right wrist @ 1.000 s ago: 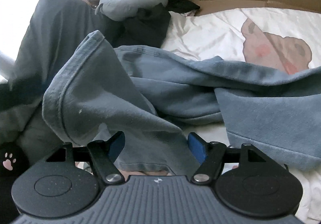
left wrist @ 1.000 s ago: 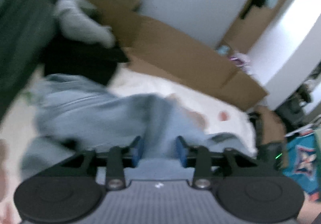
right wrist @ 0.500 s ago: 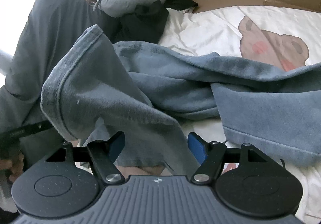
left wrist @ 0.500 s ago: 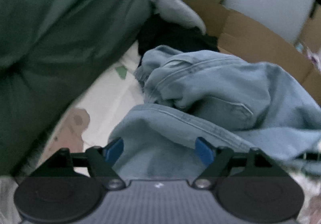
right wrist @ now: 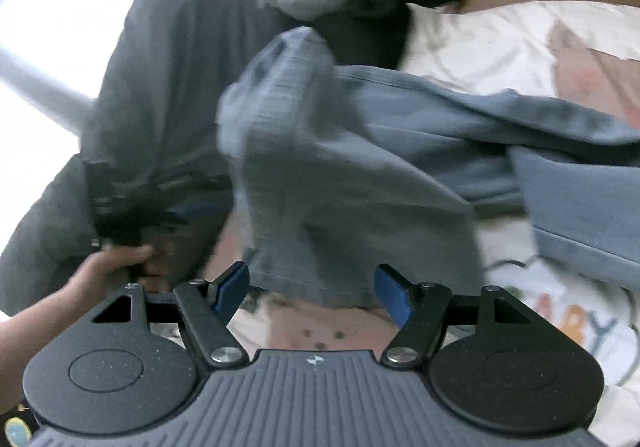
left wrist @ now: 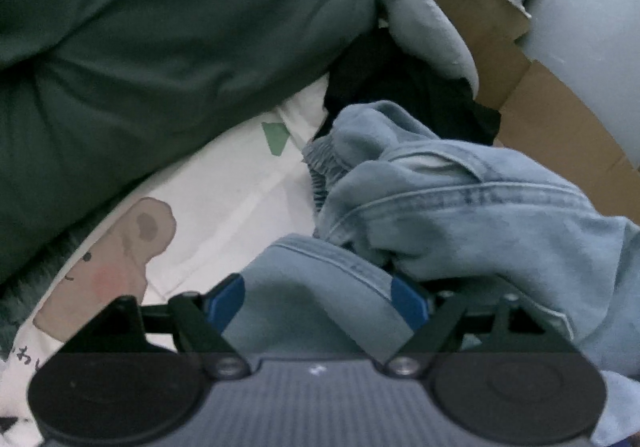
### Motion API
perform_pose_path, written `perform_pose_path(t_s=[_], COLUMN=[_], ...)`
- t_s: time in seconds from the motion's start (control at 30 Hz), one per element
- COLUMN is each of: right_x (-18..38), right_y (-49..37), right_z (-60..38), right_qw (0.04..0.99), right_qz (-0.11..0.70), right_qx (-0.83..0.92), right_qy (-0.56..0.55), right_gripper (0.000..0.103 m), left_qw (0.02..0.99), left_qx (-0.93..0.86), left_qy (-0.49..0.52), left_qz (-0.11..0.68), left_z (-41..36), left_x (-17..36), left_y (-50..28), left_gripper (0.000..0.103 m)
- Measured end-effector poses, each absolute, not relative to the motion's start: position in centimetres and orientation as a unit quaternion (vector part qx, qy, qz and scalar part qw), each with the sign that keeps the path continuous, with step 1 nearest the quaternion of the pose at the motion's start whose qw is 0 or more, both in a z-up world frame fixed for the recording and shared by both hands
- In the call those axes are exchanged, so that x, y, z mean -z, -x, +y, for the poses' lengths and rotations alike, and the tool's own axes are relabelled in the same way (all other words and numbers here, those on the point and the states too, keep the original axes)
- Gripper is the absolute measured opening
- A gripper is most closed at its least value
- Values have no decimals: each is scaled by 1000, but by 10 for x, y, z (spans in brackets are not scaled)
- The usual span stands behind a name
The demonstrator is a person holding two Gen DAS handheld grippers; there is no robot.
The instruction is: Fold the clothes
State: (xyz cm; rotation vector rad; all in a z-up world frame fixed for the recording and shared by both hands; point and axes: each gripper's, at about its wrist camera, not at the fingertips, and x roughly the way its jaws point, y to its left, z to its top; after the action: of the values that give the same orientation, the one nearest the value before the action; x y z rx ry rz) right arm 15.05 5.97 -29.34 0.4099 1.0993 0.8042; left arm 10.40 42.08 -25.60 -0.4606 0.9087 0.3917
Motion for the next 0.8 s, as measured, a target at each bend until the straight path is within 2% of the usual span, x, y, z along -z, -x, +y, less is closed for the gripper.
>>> perform_pose_path(t_s=[0.4, 0.5, 0.57, 0.6, 0.63, 0.73, 0.8], right_x=[335, 345, 348, 349, 349, 347, 344], right_y=[-165, -163, -163, -162, -162, -161, -161], right_z=[106, 111, 111, 112, 111, 107, 103], right_qw=[738, 740, 742, 743, 745, 754, 759], right_qz=[501, 499, 493, 490, 487, 476, 469], right_qx=[-357, -353, -350, -348, -346, -339, -337], right_qy=[-276, -282, -290, -294, -297, -300, -300], right_gripper=[72, 58, 39, 34, 20, 12, 12], left_qw=[865, 875, 873, 872, 871, 868, 866], left_qx=[-146, -136, -135, -136, -138, -143, -147], left_qy=[183, 163, 163, 163, 163, 162, 160], left_qz=[444, 434, 439, 441, 442, 447, 450], left_z=[417, 410, 409, 409, 410, 411, 412], left_x=[244, 239, 240, 241, 242, 245, 248], left_y=[-70, -56, -50, -48, -46, -39, -37], left_gripper=[82, 82, 82, 82, 82, 82, 82])
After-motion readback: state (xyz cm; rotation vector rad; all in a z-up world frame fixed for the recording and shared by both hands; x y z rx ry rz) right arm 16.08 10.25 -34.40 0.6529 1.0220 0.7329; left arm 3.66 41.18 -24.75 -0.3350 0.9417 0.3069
